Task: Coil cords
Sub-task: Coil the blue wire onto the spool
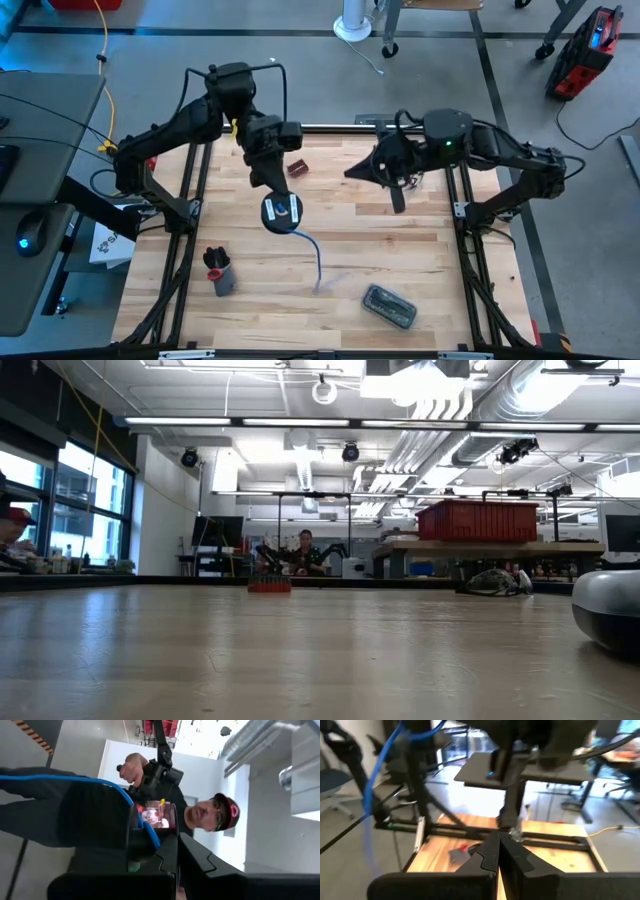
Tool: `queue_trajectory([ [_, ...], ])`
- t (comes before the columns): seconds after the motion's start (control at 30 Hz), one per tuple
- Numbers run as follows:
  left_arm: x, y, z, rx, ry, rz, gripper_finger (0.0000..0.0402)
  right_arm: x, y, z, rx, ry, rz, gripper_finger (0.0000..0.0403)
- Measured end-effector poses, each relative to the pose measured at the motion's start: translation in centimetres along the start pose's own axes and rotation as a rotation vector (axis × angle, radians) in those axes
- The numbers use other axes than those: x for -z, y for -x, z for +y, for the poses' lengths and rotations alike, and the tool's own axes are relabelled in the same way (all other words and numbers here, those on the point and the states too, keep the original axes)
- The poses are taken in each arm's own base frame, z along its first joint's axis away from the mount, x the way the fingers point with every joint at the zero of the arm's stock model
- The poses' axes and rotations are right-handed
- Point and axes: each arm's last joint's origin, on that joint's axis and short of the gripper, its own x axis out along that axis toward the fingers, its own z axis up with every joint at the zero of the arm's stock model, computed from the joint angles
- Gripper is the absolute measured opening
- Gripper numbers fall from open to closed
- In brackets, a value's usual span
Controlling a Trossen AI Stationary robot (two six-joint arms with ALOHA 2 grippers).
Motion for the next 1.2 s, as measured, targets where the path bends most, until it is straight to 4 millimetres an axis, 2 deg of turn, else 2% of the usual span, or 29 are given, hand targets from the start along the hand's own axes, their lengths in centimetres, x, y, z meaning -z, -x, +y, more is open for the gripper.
queue_trajectory([
  [0.13,-0.3,0.7,0.0,0.004,0.031,-0.025,0.0,0.2,-0.5,0.1,-0.051,0.0,0.007,0.0],
  [0.3,-0.7,1.6,-0.1,0.013,0.046,-0.064,0.0,-0.4,-1.0,0.0,-0.033,0.01,-0.061,0.0011],
  [0.4,-0.9,2.1,-0.2,0.017,0.048,-0.086,0.0,-0.6,-1.3,-0.2,-0.002,0.012,-0.09,0.0044],
  [0.57,-1.3,3.7,-0.8,0.043,-0.03,-0.136,0.0,-0.4,-2.4,-0.3,0.009,0.011,-0.091,0.0128],
  [0.73,-1.6,5.6,-1.5,0.072,-0.072,-0.192,0.0,-0.4,-2.1,0.0,-0.098,-0.023,-0.089,0.0179],
  [0.87,-1.7,6.4,-1.5,0.073,-0.068,-0.208,0.0,-0.9,-0.6,0.0,-0.104,-0.018,-0.11,0.0182],
  [1.03,-1.8,6.8,-1.5,0.073,-0.071,-0.216,0.0,-1.0,1.4,-0.1,-0.026,-0.025,-0.08,0.0176],
  [1.2,-1.8,7.2,-1.6,0.074,-0.08,-0.226,0.0,-0.6,1.4,0.0,-0.057,-0.116,-0.041,0.017],
])
